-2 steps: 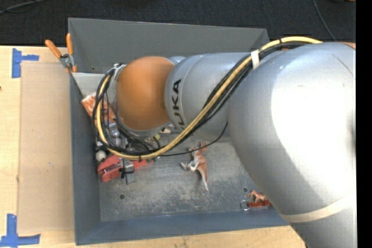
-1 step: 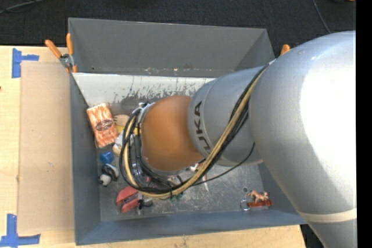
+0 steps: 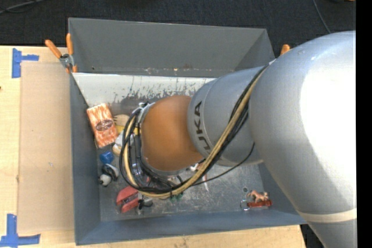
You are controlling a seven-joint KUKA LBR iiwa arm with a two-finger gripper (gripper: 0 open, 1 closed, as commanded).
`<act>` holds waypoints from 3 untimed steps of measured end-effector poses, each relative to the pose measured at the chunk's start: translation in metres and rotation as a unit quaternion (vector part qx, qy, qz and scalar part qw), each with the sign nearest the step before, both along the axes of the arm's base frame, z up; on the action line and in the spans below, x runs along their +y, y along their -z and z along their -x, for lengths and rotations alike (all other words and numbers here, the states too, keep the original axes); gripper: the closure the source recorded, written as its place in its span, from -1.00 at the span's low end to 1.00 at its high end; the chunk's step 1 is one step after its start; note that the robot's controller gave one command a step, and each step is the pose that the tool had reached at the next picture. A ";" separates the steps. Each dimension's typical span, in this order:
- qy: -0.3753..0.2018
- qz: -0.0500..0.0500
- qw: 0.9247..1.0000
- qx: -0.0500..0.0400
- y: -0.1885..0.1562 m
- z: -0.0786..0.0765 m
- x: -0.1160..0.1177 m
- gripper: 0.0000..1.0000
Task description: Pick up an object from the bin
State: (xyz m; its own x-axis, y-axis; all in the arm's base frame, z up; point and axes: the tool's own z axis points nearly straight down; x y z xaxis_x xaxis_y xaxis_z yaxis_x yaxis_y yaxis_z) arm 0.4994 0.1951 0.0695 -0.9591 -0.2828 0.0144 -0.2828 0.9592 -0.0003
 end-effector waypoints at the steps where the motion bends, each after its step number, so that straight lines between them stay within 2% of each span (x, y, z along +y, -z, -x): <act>1: 0.001 0.000 1.000 0.001 -0.003 0.000 0.000 1.00; 2: 0.001 0.002 1.000 0.005 -0.041 0.003 -0.001 1.00; 3: 0.002 0.002 1.000 0.005 -0.067 0.003 -0.001 1.00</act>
Offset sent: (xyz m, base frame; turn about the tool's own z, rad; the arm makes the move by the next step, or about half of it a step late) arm -0.0003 -0.0002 0.0934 0.0011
